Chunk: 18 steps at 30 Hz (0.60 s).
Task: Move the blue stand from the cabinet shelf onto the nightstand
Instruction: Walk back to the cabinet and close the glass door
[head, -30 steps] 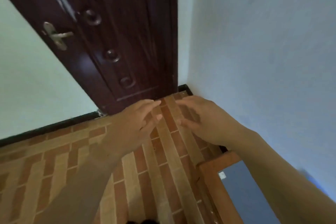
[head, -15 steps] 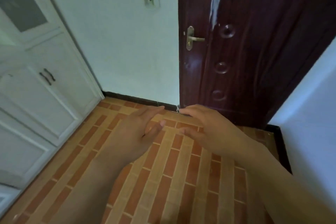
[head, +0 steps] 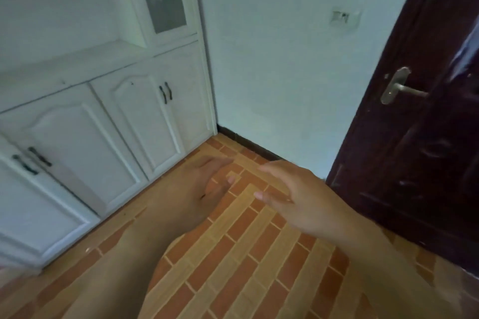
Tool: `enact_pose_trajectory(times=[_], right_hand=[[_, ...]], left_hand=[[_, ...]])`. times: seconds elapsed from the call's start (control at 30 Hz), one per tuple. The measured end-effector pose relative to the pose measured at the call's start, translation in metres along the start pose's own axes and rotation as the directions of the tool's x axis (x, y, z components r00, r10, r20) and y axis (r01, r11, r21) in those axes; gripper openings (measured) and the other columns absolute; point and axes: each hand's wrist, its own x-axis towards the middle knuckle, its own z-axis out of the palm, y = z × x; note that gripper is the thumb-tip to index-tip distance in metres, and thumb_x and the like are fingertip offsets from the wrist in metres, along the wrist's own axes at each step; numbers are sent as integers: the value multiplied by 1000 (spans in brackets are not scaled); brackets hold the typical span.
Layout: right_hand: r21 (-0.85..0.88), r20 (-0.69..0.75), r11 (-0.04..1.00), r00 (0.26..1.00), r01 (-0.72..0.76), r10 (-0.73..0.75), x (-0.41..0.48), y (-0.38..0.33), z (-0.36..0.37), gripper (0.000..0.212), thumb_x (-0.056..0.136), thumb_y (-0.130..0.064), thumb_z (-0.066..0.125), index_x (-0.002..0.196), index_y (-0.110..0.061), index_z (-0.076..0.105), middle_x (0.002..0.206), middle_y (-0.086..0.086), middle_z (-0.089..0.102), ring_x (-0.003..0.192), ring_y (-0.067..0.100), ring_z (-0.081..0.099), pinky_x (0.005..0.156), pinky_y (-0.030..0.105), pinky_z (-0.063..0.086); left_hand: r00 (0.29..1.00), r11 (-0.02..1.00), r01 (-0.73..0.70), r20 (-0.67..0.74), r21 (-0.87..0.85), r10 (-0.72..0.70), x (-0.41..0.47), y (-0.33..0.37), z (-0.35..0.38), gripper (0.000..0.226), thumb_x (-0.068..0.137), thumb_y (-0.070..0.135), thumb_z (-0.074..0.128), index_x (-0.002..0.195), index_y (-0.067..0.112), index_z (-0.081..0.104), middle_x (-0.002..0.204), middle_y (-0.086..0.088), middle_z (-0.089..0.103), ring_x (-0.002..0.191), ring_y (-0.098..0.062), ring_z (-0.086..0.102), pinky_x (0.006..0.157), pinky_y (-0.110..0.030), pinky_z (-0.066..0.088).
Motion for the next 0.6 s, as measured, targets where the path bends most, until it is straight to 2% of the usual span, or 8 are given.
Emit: enact_pose_trajectory(times=[0.2,0.37,0.47,0.6], right_hand=[[20,215,988,964,156,-157,96,-30,39,54,85,-54,46,135,-42,30,143,-23,32,130,0,30,101,22,28],[71,253,953,919,295,-303,187,-52,53,49,86,-51,49,132,-38,37,133,-26,37,120,-8,32,96,17,27],[84,269,930,890,359,-368,242,-60,54,48,86,-48,51,132,-36,39,137,-18,41,124,-1,36,101,20,29],[100,316,894,838,437,-445,304,-77,60,48,86,-50,50,131,-39,37,138,-19,40,123,3,41,99,22,34]], left_hand=[[966,970,243,-91,15,-241,-4,-72,-30,54,86,64,25,130,39,44,132,15,51,118,-7,50,101,-32,41],[904,918,396,-185,29,-384,23,-115,-62,44,91,48,39,132,35,44,135,11,50,119,-10,49,96,-22,35],[863,880,473,-221,37,-454,44,-142,-80,48,88,53,34,133,37,42,137,13,48,122,-9,47,95,-21,33],[809,837,544,-296,53,-507,64,-175,-103,60,80,60,26,134,38,41,138,11,48,123,-11,47,99,-26,35]])
